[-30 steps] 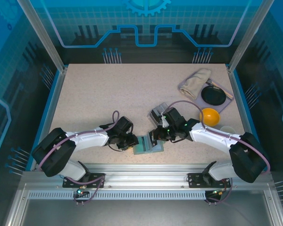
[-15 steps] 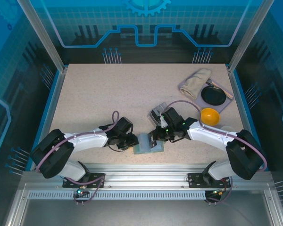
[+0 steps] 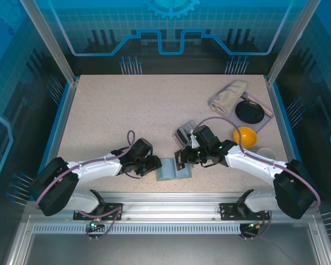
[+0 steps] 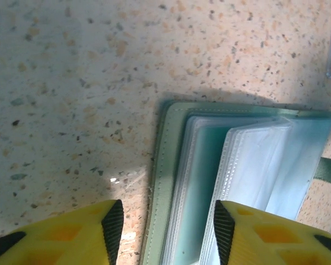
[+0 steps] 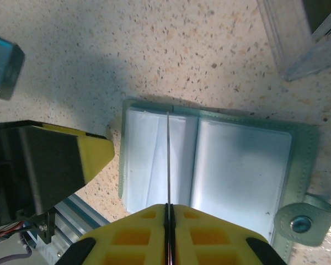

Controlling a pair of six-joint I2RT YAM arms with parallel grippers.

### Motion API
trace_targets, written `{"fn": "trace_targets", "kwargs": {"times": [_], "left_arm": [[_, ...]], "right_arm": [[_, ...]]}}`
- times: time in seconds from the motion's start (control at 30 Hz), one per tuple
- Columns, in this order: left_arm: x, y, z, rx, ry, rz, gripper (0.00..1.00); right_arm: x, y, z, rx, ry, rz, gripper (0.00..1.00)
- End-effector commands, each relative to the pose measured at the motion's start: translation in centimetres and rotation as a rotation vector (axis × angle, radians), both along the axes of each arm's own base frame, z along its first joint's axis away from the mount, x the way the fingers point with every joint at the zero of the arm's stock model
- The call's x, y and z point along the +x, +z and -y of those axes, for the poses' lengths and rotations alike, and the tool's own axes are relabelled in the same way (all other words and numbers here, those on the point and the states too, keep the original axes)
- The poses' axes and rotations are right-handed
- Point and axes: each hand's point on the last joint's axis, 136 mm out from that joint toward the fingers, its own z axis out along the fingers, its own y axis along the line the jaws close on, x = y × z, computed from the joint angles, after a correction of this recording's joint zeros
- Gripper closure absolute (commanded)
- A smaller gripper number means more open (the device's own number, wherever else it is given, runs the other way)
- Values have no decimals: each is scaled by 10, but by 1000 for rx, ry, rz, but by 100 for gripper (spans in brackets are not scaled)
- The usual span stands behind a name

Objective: Put the credit cards into the card holder
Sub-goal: Insert the credit card into the card slot.

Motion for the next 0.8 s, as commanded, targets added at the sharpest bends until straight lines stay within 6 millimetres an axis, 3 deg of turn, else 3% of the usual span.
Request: {"fn": "trace_targets", "kwargs": {"times": [0.0, 0.3, 0.6, 0.77], "left_arm": [[2, 7, 9, -38, -32, 29, 44], [0, -5, 17, -48, -61, -9, 44], [-2, -18, 16, -9, -69, -45, 62], [-3, -20, 16, -1, -68, -50, 65]], "right_arm": [[-2, -10, -9, 51, 6, -30, 90], [-5, -30, -16, 106, 16, -46, 90], [-8, -40, -21, 145, 17, -70, 90], [-9, -47, -24, 151, 18, -97, 90]]}}
